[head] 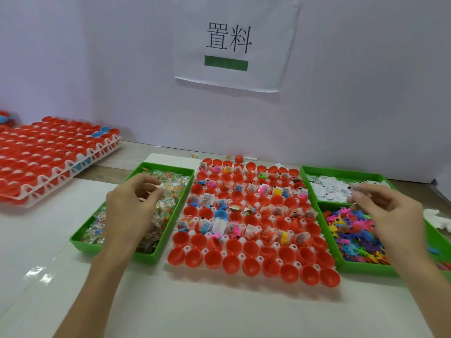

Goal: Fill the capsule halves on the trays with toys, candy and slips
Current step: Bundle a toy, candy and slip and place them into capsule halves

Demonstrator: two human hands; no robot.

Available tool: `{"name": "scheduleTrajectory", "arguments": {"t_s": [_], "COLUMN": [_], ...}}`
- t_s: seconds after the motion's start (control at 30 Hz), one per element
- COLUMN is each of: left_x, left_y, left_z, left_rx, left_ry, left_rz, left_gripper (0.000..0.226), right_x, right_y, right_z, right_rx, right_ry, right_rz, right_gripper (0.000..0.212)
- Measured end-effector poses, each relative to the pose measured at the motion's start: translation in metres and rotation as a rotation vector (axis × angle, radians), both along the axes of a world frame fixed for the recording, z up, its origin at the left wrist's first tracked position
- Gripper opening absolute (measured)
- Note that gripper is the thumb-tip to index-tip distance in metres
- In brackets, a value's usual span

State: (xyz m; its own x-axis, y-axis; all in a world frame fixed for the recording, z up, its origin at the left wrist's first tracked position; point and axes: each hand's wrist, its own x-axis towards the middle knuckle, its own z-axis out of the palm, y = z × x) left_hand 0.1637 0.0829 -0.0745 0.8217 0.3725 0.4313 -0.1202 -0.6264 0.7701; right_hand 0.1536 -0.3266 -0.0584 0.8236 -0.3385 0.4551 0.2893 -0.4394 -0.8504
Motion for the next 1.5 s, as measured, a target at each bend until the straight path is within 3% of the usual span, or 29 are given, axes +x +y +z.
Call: {"name": "scheduleTrajectory", "arguments": {"t_s": [0.2, 0.33, 0.53, 0.7, 0.9, 1.03, 1.13, 1.2, 1.3, 1.37, 1.5], "left_x": [-0.018, -0.035, -0.053, -0.062, -0.070, -0.068, -0.068, -0.069, -0.071, -0.072, -0.072], "left_y": [-0.045, -0.103, -0.154, -0.156, -0.156, -0.158, -0.159, -0.160, -0.161, -0.162, -0.164], "left_z": [0.019, 0.020, 0.013, 0.006, 0.009, 0.003, 0.001, 0.002, 0.002, 0.001, 0.000], "left_rx": [-0.488, -0.702, -0.559, -0.494, -0.487, -0.451, -0.460, -0.479, -0.519, -0.518, -0.499], "left_ry": [-0.013, 0.120, 0.092, 0.120, 0.144, 0.131, 0.125, 0.118, 0.118, 0.127, 0.123], "left_rz": [-0.329, -0.587, -0.670, -0.712, -0.833, -0.793, -0.773, -0.776, -0.781, -0.790, -0.804], "left_gripper": [0.018, 0.018, 0.024, 0.025, 0.011, 0.029, 0.029, 0.023, 0.018, 0.017, 0.027], "right_x": [-0.035, -0.045, -0.057, -0.059, -0.060, -0.061, -0.061, -0.054, -0.040, -0.035, -0.029], "right_y": [0.046, 0.066, 0.073, 0.073, 0.074, 0.072, 0.060, 0.041, 0.000, -0.024, -0.044], "right_z": [-0.008, -0.005, 0.000, 0.000, 0.001, 0.002, 0.007, 0.008, -0.003, -0.014, -0.035], "right_rx": [0.250, 0.227, 0.301, 0.153, 0.098, 0.020, -0.115, -0.156, -0.225, -0.334, -0.502], "right_ry": [0.009, 0.051, 0.127, 0.239, 0.288, 0.315, 0.349, 0.308, 0.221, 0.262, 0.482], "right_rz": [0.174, 0.320, 0.533, 0.530, 0.530, 0.544, 0.600, 0.500, 0.059, -0.165, -0.224], "right_gripper": [0.012, 0.011, 0.022, 0.034, 0.033, 0.032, 0.029, 0.018, 0.023, 0.023, 0.027]}}
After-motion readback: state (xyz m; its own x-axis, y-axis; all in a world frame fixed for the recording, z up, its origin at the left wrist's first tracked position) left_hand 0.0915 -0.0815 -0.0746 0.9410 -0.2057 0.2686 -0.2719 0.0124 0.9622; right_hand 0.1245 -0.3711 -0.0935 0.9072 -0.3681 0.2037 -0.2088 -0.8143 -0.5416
